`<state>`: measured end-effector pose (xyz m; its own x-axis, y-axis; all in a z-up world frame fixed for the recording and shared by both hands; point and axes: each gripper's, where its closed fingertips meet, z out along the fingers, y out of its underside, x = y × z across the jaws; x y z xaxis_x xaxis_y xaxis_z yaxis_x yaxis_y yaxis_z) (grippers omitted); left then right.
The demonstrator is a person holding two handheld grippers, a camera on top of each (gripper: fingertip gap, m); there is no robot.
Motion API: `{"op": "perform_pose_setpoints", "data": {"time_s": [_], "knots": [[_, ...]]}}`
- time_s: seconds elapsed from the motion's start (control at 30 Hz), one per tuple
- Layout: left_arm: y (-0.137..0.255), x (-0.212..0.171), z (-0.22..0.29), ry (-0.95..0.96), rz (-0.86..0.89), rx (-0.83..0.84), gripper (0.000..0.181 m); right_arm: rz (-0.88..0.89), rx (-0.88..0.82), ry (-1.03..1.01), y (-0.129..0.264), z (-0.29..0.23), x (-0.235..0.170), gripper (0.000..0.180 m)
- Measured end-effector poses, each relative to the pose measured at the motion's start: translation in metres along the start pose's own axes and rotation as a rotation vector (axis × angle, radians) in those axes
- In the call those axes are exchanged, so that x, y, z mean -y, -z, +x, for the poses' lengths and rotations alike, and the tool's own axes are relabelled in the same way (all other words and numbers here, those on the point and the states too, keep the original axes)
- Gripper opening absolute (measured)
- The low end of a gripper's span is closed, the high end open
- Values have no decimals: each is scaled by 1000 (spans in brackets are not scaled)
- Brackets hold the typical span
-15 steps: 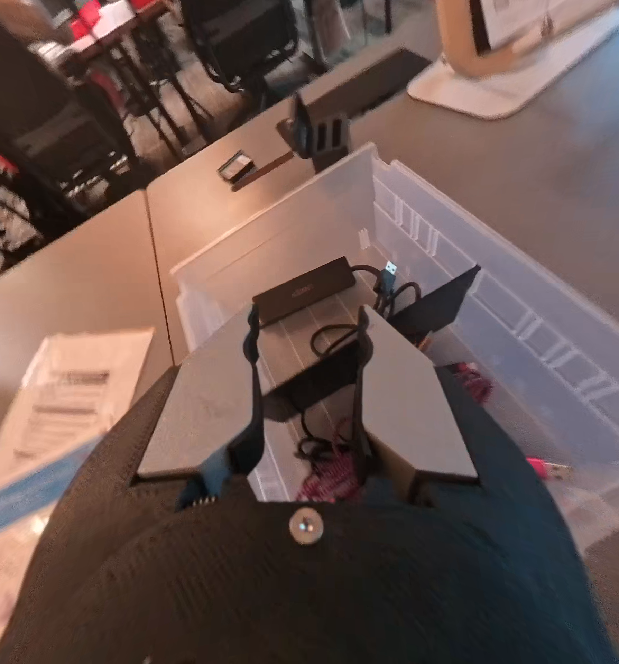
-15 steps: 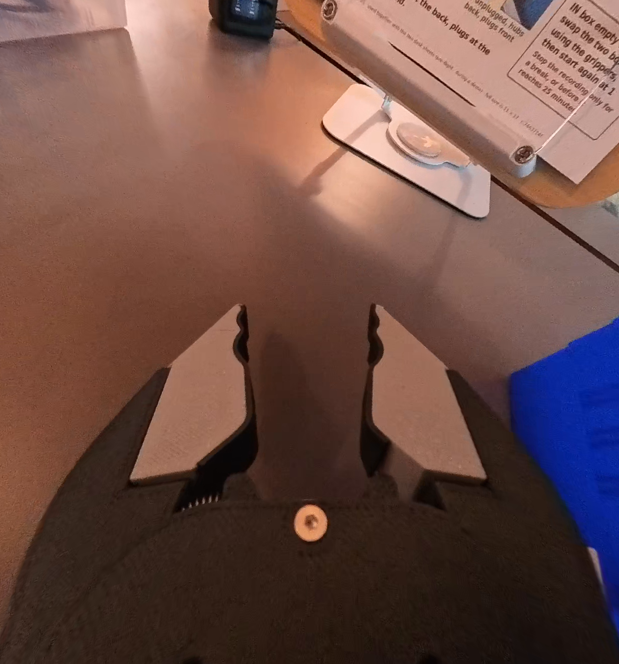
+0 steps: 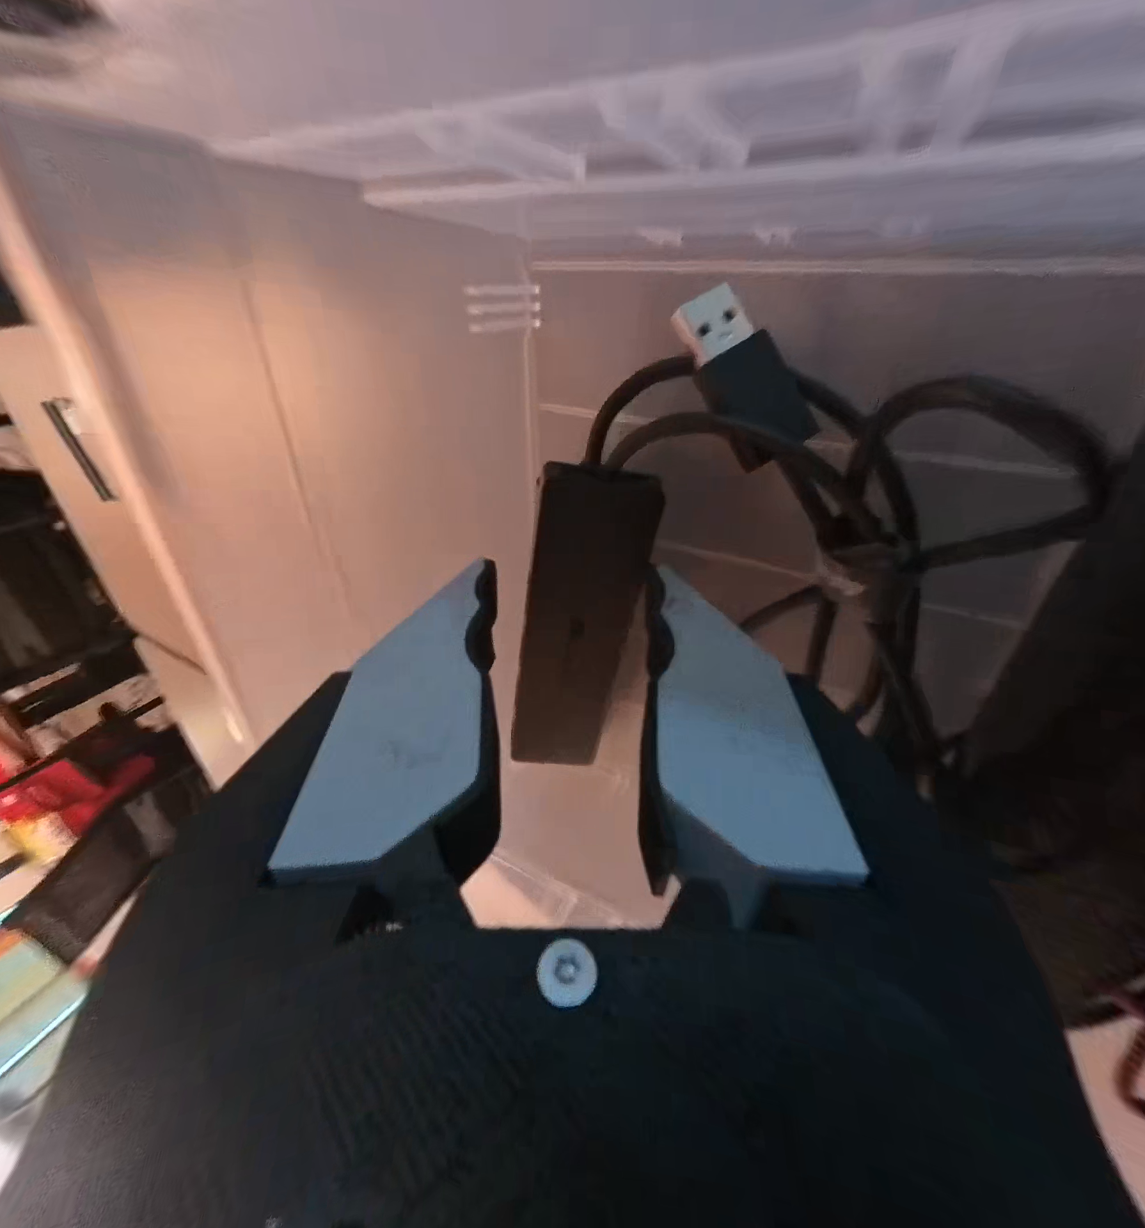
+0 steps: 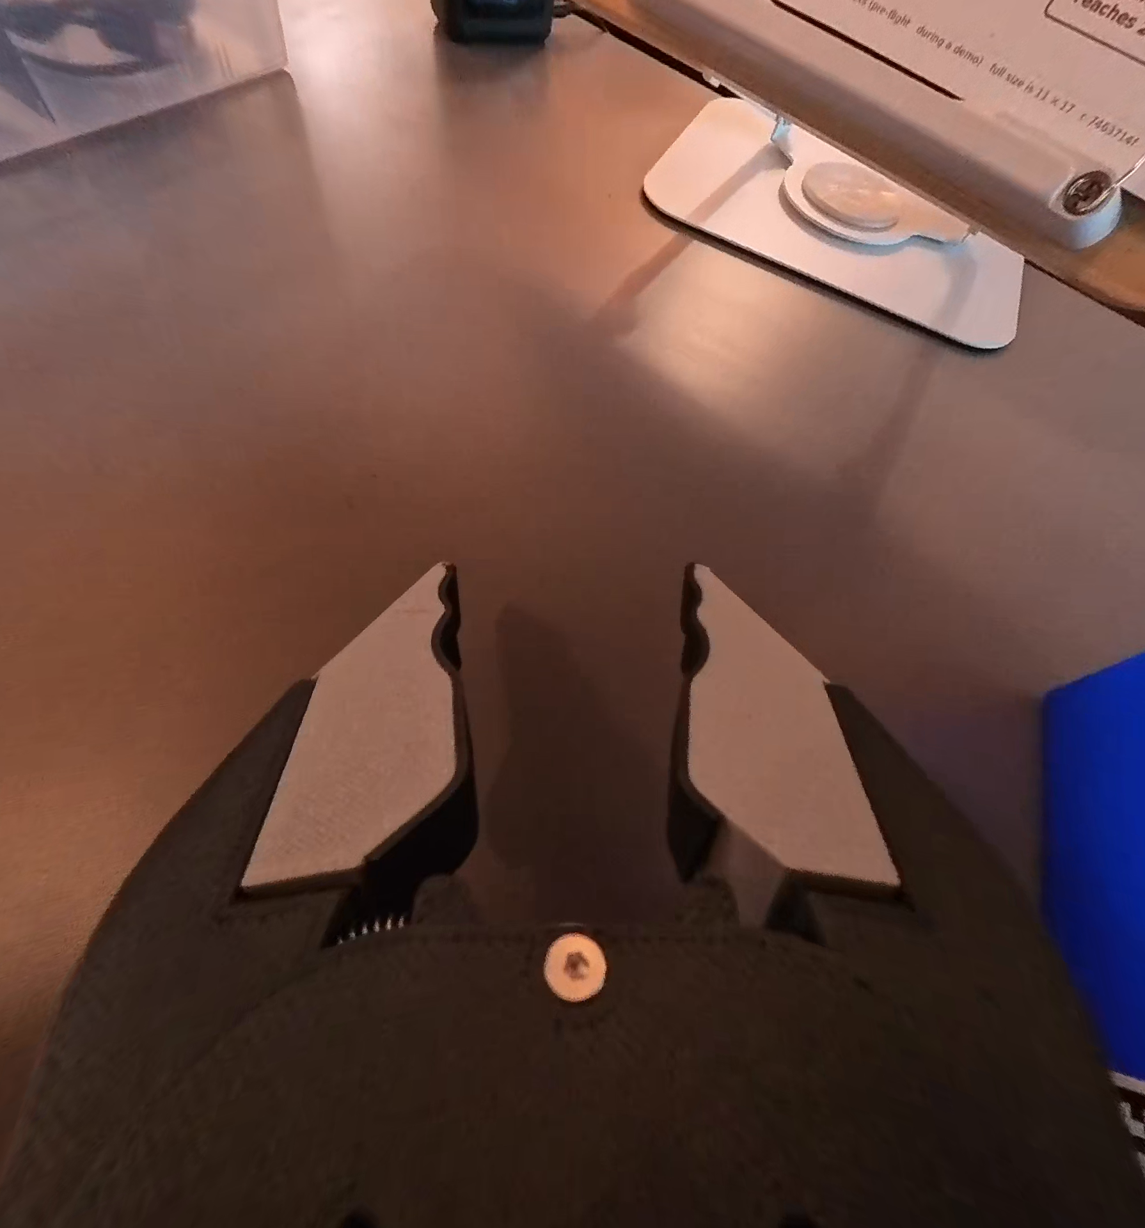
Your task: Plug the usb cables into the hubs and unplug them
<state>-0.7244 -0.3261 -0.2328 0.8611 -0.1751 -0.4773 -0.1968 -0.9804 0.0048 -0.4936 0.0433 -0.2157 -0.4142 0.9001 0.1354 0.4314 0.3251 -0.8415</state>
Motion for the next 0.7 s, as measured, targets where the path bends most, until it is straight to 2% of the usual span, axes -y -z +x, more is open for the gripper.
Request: {"op": "perform_pose_setpoints", "data": {"time_s": [0.03,0.13,0.3,0.47,0.53,0.6,0.7], "knots": [[-5,-6,0,-40,-47,3,33,2,2,-1,0,0,0,65],[-4,-8,-5,-91,-86,62,32,7,4,1,0,0,1,63],[35,-10,-24,-73,-108,295,32,14,4,15,1,-2,2,62],[116,-21,-59,63,-118,616,32,61,-14,17,6,0,7,60],[155,-28,-71,181,-109,708,32,83,-28,19,9,1,10,59],[195,-24,-80,319,-28,789,33,102,-34,20,11,1,12,58],[231,15,-73,505,188,718,32,137,-42,8,16,3,15,57]]}}
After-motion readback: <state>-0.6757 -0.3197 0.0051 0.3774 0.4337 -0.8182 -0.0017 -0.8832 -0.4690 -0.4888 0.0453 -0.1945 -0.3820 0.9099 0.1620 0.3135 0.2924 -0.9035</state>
